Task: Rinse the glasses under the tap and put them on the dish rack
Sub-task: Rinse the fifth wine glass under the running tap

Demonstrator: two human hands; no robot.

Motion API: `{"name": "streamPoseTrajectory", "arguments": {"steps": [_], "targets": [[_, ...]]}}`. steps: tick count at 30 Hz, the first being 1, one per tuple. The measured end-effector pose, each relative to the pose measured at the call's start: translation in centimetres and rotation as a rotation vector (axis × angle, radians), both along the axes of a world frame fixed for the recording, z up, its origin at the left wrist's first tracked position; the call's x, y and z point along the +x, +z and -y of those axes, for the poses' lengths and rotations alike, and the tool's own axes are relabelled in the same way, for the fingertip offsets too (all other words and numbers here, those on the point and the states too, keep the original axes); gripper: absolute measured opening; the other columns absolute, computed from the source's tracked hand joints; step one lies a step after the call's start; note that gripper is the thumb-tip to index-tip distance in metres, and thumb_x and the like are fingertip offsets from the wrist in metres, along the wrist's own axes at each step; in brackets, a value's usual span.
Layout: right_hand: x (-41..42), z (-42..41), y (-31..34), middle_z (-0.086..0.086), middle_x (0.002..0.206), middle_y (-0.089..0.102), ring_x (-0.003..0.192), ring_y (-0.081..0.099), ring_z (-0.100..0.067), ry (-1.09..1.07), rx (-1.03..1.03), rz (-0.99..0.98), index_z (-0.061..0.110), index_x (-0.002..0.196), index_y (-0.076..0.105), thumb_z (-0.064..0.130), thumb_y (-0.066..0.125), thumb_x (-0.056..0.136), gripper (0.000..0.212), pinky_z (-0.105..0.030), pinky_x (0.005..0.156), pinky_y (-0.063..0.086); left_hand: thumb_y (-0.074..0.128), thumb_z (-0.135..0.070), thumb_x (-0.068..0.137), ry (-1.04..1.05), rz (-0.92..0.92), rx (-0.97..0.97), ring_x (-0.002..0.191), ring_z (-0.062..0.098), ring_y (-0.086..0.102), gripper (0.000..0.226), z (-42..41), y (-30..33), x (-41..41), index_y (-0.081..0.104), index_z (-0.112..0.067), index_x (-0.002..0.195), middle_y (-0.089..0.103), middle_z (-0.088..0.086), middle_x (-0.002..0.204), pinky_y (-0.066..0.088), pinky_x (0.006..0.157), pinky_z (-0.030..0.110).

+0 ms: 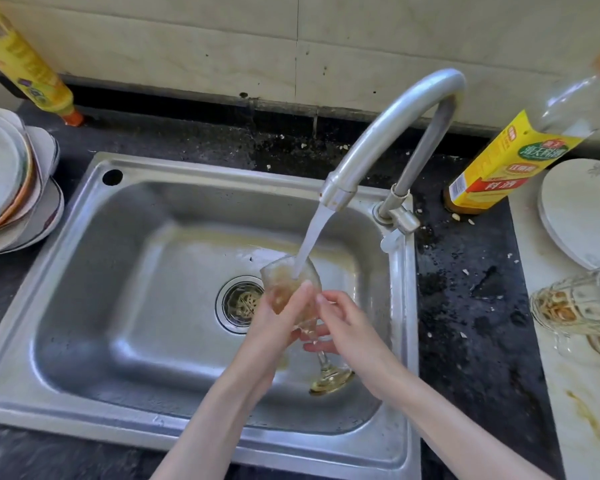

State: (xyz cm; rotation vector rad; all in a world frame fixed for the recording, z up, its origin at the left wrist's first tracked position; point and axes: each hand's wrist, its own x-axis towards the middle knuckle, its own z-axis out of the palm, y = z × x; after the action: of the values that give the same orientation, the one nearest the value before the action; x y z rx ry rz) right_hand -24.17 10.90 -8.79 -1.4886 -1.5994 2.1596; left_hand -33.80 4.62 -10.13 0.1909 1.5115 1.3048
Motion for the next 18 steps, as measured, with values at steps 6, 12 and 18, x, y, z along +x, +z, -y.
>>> {"name": "streamPoseTrajectory", "arguments": {"steps": [6,12,18], "targets": [[-0.5,-0.1,0.5,-0.003,0.077,0.062,0.058,0.057,-0.017,-0.110,-0.364,-0.035,0.012,0.107,0.055,0.031,0.047,0.097,0.022,-0.027,0.059,0.050,0.024,-0.065,0.090,0.035,0.187,-0.072,0.078,0.015,0.059,0.064,0.5,-1.3,-0.4,0.068,-0.019,0.099,0.067,0.005,0.081,0.043,0.073,0.033],[0.2,-0.6,0.4,-0.015,0.077,0.056,0.055,0.050,-0.020,-0.207,-0.759,0.012,-0.002,0.095,0.058,0.027,0.047,0.097,0.031,-0.024,0.044,0.044,0.038,-0.051,0.094,0.015,0.319,-0.259,0.075,0.021,0.057,0.042,1.8,-2.3,-0.3,0.060,-0.014,0.091,0.067,0.007,0.078,0.046,0.074,0.035],[0.1,-0.6,0.0,-0.013,0.086,0.055,0.053,0.049,-0.016,-0.147,-0.740,-0.082,0.003,0.109,0.053,0.031,0.042,0.099,0.032,-0.022,0.045,0.042,0.034,-0.056,0.093,0.005,0.397,-0.106,0.065,0.016,0.051,0.056,1.3,-2.2,-1.6,0.059,-0.008,0.109,0.059,0.010,0.092,0.044,0.060,0.029]]}}
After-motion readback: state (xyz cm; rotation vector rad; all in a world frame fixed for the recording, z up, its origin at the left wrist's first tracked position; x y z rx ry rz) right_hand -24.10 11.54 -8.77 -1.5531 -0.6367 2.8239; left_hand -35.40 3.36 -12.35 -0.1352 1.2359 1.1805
